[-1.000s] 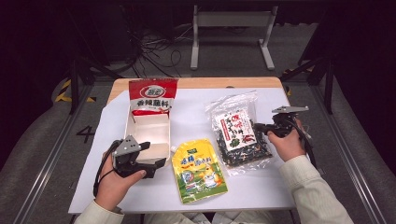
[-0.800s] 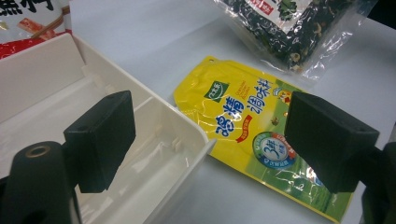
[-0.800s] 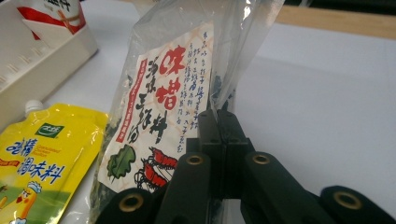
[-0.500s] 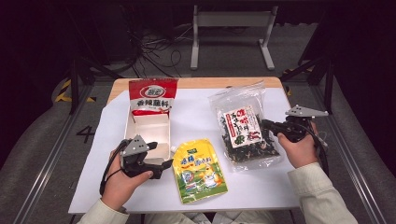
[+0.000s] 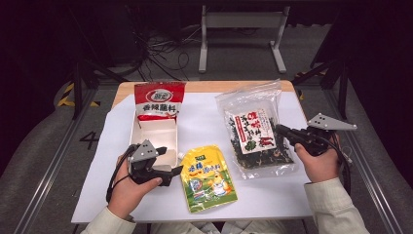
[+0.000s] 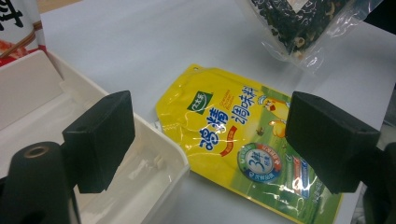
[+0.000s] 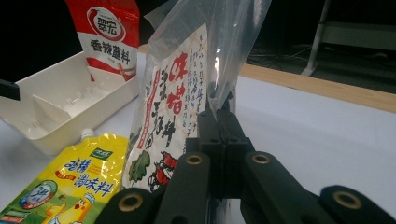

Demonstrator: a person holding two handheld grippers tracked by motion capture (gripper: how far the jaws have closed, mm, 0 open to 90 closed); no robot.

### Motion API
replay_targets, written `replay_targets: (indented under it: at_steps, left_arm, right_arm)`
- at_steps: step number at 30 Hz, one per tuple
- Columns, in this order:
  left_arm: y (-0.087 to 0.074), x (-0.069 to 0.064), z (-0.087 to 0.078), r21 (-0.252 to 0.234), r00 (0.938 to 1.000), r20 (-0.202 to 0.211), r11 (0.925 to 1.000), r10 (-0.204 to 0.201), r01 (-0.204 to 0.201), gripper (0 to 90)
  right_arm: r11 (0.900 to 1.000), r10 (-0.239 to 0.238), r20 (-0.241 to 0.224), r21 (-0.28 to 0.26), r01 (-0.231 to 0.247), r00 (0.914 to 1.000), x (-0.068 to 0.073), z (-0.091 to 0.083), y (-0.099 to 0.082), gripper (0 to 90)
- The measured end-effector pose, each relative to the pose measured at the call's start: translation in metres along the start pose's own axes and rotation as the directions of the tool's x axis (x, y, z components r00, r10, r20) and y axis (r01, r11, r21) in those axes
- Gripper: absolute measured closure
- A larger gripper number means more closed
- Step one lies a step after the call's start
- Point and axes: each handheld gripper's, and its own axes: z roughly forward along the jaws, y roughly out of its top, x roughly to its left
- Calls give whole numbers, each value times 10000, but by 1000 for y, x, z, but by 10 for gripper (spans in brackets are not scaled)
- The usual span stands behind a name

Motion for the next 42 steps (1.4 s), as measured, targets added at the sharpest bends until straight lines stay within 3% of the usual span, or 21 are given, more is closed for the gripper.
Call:
replay_targets:
  at_steps: [12,16,20,25,28,31,38,42]
  left_arm:
    - [4,-1,4,-97,9999,123,10000,4,-3,154]
    - [7,-4,8,-671,9997,250,9977,-76,92,159]
    - [8,-5,11,-831,9976,618,9959,-303,354,126]
    - [12,-10,18,-1052,9970,724,9943,269,-192,112]
    - [14,-13,22,-1135,9956,852,9931,382,-284,113]
    - [16,-15,25,-1163,9950,978,9932,190,-75,116]
    - [20,-18,36,-1215,9865,1630,9919,-168,370,113]
    - [20,-16,41,-1337,9854,1703,9906,-66,297,114]
  right_arm:
    - [9995,-119,-504,-301,104,9987,14,-6,6,898]
    - [9989,-228,-732,-437,196,9971,22,-7,9,898]
    - [9985,-292,-887,-487,249,9956,28,-7,11,897]
    - [9970,-418,-1224,-696,335,9916,37,-7,12,897]
    - [9962,-475,-1351,-782,371,9897,42,-7,13,897]
    - [9954,-569,-1464,-850,448,9876,47,-6,14,897]
    - [9938,-750,-1681,-932,599,9829,57,-5,15,895]
    - [9923,-827,-1792,-1059,643,9803,61,-6,16,896]
